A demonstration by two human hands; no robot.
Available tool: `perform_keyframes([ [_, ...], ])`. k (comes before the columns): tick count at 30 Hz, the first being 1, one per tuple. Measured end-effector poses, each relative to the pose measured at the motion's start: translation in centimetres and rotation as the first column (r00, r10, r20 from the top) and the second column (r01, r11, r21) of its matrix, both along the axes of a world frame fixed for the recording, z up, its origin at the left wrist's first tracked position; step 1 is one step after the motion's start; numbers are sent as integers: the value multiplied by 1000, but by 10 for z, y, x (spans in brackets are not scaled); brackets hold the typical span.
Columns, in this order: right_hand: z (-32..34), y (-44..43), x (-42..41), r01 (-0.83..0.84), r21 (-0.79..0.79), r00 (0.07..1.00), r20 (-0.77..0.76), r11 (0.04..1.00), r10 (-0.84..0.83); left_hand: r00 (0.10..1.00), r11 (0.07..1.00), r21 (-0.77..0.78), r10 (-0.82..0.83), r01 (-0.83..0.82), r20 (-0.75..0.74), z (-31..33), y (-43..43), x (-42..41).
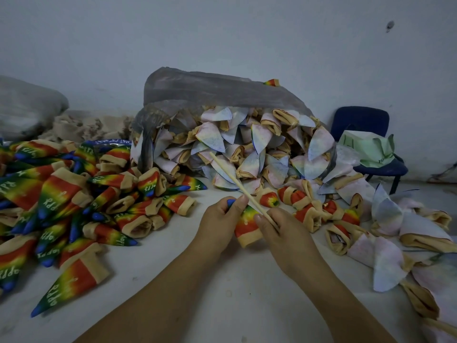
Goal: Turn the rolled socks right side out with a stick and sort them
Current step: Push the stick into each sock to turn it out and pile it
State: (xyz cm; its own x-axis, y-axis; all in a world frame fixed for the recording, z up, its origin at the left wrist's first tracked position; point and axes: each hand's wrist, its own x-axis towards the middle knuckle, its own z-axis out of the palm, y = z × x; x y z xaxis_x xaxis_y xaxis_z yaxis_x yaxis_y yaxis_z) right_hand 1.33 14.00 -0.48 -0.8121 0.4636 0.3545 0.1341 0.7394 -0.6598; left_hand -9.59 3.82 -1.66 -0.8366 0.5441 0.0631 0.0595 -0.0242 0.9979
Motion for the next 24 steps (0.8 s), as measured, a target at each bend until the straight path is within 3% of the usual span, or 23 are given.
perform_keyframes([
  [4, 1, 0, 1, -9, -172, 999, 41, 985, 16, 927, 965, 237, -189, 114, 325, 2, 0, 5],
  [7, -1, 1, 2, -10, -376, 998, 50, 926, 31, 889, 948, 288, -243, 134, 388, 1, 2, 8],
  [9, -1, 2, 3, -29, -430, 1000, -4, 902, 31, 885, 939, 303, -273, 160, 377, 1, 2, 8],
  [14, 1, 4, 2, -81, -275, 991, -127, 958, 47, 873, 888, 341, -408, 310, 269, 1, -2, 10],
  [18, 0, 9, 2, -59, -173, 986, -166, 983, 30, 899, 901, 295, -385, 318, 207, 2, -3, 9],
  [24, 3, 8, 4, -91, -215, 971, -236, 972, 39, 902, 895, 322, -382, 308, 201, 4, -4, 8],
])
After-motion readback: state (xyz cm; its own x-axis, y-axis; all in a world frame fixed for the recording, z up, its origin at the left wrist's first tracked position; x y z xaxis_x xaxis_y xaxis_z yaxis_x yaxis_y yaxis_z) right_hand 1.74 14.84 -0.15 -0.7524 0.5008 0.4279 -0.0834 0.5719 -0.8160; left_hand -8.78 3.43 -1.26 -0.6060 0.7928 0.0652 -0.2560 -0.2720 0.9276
